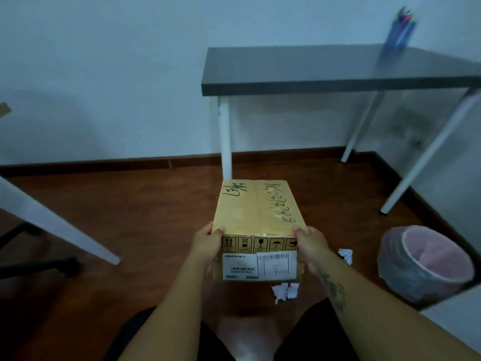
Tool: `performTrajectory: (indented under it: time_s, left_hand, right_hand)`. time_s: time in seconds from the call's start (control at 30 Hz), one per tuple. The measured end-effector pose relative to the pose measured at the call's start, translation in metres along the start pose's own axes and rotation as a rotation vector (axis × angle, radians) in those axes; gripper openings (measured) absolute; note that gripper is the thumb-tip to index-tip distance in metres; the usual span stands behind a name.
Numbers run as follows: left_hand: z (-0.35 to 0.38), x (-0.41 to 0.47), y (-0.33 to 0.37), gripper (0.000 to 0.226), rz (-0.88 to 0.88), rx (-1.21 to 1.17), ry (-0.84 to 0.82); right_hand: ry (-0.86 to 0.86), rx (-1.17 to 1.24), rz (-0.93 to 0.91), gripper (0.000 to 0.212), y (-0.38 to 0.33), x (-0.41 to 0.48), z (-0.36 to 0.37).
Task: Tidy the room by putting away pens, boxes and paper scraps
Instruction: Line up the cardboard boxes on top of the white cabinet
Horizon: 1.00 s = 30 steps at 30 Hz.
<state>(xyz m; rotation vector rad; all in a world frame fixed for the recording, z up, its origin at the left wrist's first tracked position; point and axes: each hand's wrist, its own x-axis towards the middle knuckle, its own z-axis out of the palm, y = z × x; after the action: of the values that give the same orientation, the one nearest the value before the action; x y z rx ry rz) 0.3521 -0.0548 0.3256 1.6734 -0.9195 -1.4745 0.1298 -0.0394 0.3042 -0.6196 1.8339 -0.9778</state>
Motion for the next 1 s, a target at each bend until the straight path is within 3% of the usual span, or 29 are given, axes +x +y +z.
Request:
performTrajectory:
  time_s: [0.43,0.57,1.0]
  left_hand:
    - [0.154,-0.153,0.134,0.023,0.335,0.036,-0.458]
    - [0.190,-0.196,0.173,0.022,0.417,0.027,-0.584]
    - [0.251,-0.292,0.332,0.026,0.743,-0.068,-0.823]
  right_hand:
    - [0.434,0.253,-0.252,0.032,-0.064,-0.126,-0.241]
    - [0.557,0.329,-0.394,0.015,-0.101,-0.183,-0.290]
    - [0.830,0.320,-0.684,0.022,-0.230,-0.286,-0.398]
